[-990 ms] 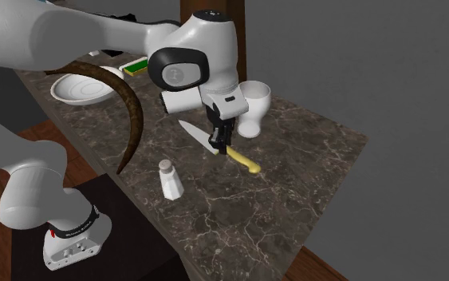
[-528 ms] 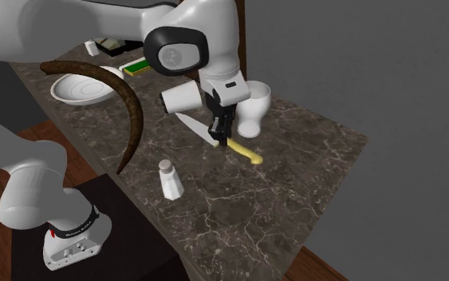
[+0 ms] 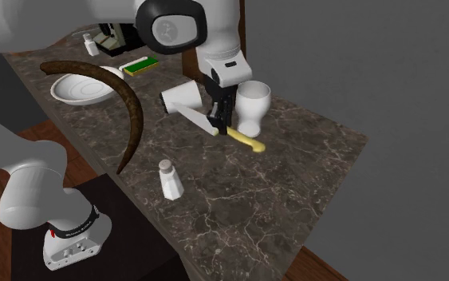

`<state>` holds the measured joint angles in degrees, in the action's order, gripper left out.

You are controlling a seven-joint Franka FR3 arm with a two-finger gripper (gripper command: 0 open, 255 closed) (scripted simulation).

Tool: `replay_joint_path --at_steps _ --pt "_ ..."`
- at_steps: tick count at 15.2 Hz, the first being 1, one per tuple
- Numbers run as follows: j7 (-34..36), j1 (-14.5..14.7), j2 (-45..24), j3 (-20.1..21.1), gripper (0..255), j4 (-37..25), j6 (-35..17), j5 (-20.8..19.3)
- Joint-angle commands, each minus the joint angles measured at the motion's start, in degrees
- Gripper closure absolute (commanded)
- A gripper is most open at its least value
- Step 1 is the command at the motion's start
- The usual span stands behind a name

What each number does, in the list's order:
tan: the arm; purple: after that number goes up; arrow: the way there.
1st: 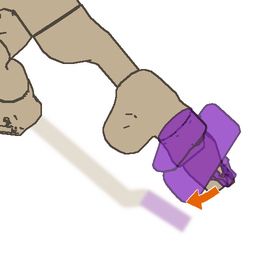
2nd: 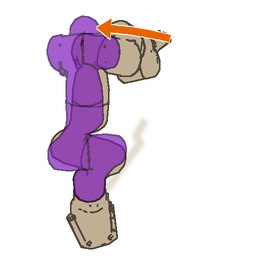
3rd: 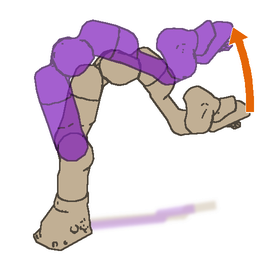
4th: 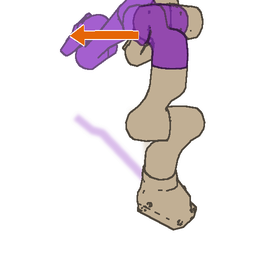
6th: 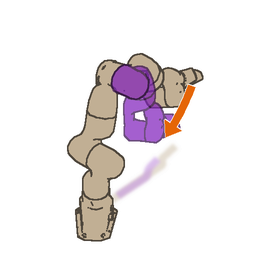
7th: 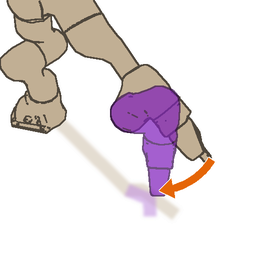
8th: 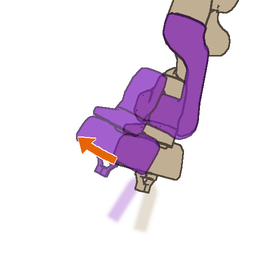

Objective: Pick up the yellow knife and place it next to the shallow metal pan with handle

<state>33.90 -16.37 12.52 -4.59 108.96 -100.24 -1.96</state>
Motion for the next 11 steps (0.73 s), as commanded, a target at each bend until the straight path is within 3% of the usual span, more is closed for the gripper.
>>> replay_joint_path --at_steps 1,6,11 --pt "-0.1 0.0 -0.2 0.0 255 -1.8 1.7 0.0" --pt "-0.2 0.0 -0.8 0.0 255 -5.8 5.0 0.1" --pt "3.7 1.3 9.2 2.6 255 3.9 5.4 0.0"
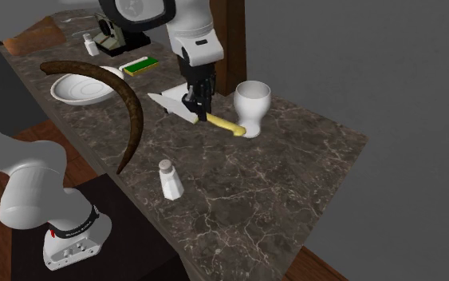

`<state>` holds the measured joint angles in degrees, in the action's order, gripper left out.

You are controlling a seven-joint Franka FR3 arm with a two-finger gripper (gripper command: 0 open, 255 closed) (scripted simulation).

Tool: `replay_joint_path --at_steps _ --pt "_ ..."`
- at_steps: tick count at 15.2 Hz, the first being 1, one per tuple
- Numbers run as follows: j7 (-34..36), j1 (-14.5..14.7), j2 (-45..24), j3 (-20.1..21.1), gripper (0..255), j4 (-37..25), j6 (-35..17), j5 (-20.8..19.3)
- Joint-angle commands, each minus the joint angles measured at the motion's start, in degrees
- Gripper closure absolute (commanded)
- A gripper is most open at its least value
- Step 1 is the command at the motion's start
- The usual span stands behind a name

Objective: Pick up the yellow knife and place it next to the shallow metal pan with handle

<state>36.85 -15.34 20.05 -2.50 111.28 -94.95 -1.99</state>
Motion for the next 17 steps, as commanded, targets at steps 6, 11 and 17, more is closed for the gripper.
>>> replay_joint_path --at_steps 6,11,17 --pt "5.4 1.7 13.0 4.1 255 10.7 2.4 1.4" --pt "9.5 3.3 21.8 7.5 255 16.4 5.6 3.6" --pt "14.9 5.7 31.3 12.0 255 20.9 10.4 7.4"
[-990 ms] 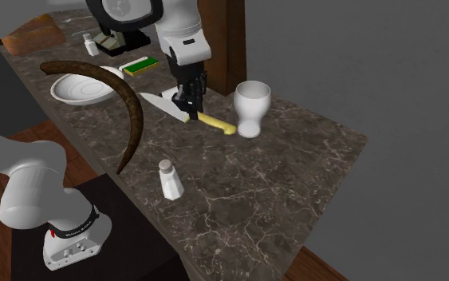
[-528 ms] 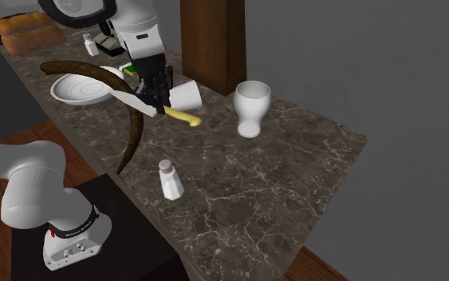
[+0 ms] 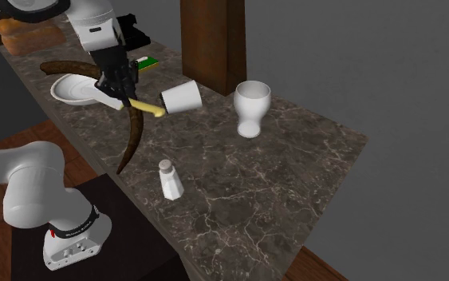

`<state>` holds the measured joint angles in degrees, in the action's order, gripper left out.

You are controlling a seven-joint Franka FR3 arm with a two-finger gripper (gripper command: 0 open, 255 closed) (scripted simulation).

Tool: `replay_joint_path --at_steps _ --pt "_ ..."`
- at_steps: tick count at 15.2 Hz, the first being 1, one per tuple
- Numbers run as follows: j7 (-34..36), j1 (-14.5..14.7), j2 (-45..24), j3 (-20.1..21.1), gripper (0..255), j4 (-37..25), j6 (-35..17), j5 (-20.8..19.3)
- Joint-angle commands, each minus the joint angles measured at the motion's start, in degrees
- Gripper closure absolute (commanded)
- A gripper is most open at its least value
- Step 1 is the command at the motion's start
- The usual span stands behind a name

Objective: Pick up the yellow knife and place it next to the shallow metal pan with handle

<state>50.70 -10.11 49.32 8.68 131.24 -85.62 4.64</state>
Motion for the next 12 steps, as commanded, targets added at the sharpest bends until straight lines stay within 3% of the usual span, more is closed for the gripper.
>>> replay_joint_path --at_steps 1,3,12 --pt "2.0 0.9 3.5 1.7 255 1.5 2.0 1.6" --pt "4.5 2.1 7.0 3.8 255 2.4 4.3 3.6" --pt "4.5 2.8 10.1 4.7 255 11.0 -1.1 4.7"
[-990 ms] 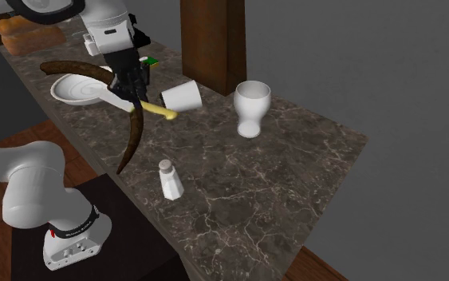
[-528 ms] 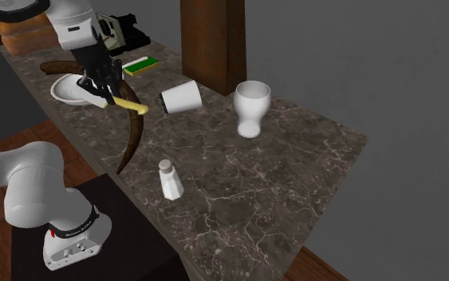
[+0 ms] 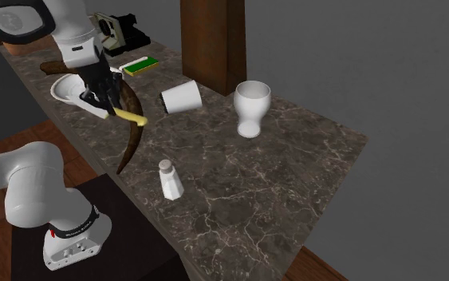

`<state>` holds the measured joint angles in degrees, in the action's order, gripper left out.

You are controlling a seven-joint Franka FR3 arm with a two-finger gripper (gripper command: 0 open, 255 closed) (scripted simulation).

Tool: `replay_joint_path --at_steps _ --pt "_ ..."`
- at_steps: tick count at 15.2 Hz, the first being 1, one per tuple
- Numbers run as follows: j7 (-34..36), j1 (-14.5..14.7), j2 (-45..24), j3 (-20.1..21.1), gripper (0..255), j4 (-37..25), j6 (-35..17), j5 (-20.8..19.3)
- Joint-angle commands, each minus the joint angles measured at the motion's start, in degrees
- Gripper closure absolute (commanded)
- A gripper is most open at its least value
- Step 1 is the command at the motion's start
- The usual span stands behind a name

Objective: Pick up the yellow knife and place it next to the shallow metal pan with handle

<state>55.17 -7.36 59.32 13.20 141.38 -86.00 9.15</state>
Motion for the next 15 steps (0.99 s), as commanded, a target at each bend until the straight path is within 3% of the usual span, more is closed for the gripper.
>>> replay_joint_path --at_steps 1,10,15 --pt "0.0 0.1 0.4 0.3 255 1.8 -1.4 0.3" --pt "0.0 1.0 2.8 1.5 255 9.9 -7.0 1.6" --pt "0.1 1.1 2.8 1.5 255 9.9 -7.0 1.5"
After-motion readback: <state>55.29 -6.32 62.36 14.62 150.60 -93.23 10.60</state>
